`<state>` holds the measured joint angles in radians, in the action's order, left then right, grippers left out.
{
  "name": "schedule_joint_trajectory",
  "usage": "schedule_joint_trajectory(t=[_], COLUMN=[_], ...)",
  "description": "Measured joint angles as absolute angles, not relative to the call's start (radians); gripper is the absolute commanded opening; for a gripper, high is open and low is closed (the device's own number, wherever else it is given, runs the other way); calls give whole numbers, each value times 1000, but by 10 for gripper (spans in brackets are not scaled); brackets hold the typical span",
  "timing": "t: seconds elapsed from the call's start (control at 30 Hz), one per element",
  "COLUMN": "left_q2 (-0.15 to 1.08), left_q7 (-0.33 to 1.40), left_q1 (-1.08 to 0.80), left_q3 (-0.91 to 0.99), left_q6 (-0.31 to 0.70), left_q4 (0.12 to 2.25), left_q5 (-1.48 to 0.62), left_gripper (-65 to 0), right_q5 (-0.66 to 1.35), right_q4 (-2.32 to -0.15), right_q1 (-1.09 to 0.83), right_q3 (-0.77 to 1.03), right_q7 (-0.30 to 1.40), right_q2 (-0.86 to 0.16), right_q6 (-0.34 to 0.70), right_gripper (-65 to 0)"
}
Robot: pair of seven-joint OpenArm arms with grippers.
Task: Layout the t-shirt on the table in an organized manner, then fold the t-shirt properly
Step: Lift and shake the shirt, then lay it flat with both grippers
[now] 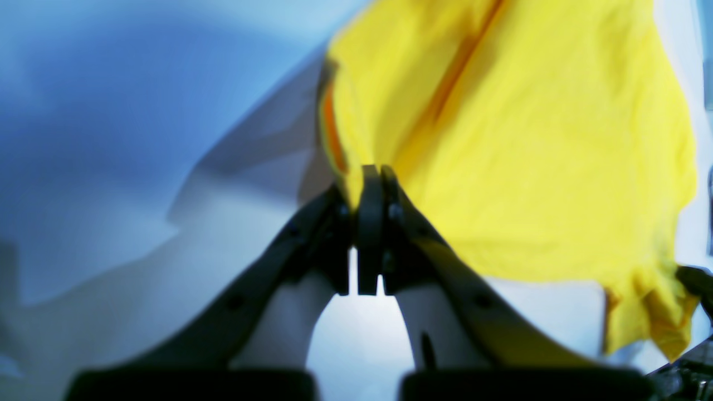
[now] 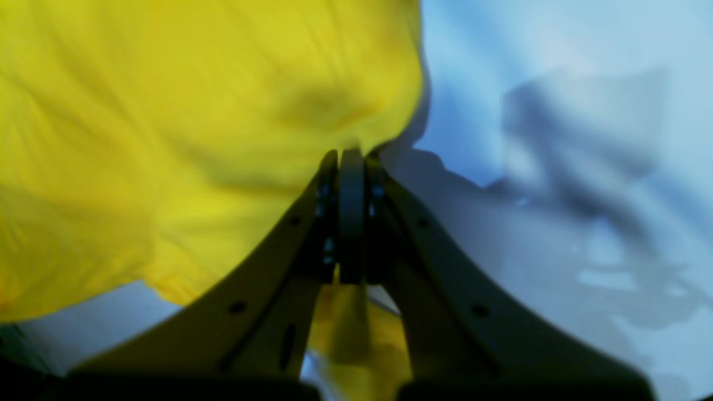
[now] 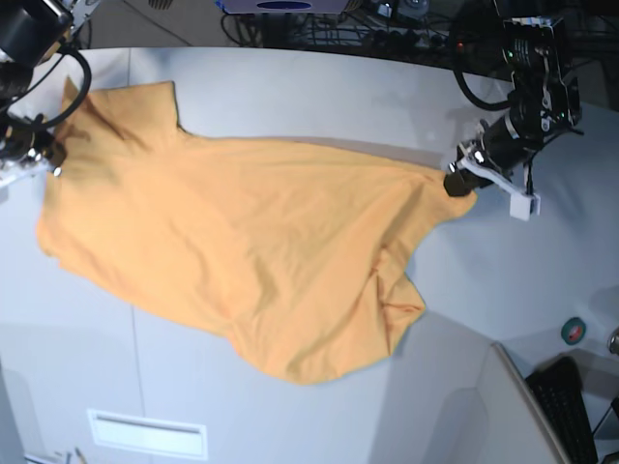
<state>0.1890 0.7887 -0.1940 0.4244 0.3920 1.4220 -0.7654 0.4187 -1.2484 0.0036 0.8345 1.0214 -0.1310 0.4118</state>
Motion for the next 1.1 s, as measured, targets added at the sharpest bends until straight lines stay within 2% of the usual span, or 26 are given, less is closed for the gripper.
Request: schedule_joint_trajectory(t=[0.1,0.27,0.37,0.57,0.7,0.8,0.87,0.97,1.1], left_q2=[232,275,287,285,288,282,279,287,287], left_q7=[875,862,870,871,770,761,759,826,950], left_q1=[-70,159,314,614,786,918,983,1007,842], left_q3=[364,233,154,17,-63,-80,-46,34,178], left_q6=[280,210,184,181,183,186,186,190,191], left_q4=[1417,1406,1286,999,949,945,961,1061,1340], left_q5=[-754,-766,-770,-764,-771,-776,-783,-795,-794], left_gripper=[-650,-650,-650,-650,-650,-650,-650,-650,-650], right_q5=[440,427,429,435,415,430,440,436,473], right_q4=[-1301,-1303,-1268,-1095,-1038,-1061,-1153,-1397,-1803], right_q1=[80,219,311,518,636,751,808,832,673], right_q3=[756,675,627,562,521,508,506,520,599], right_q7=[1045,1050,1046,960,935,939,940,1051,1137], right_q2=[-154,-207,-240,-311,-371,-406,-433,-471,-458], right_q6=[418,416,413,416,408,412,415,422,427], right_gripper=[-650,-650,-650,-650,-650,-650,-650,-650,-650])
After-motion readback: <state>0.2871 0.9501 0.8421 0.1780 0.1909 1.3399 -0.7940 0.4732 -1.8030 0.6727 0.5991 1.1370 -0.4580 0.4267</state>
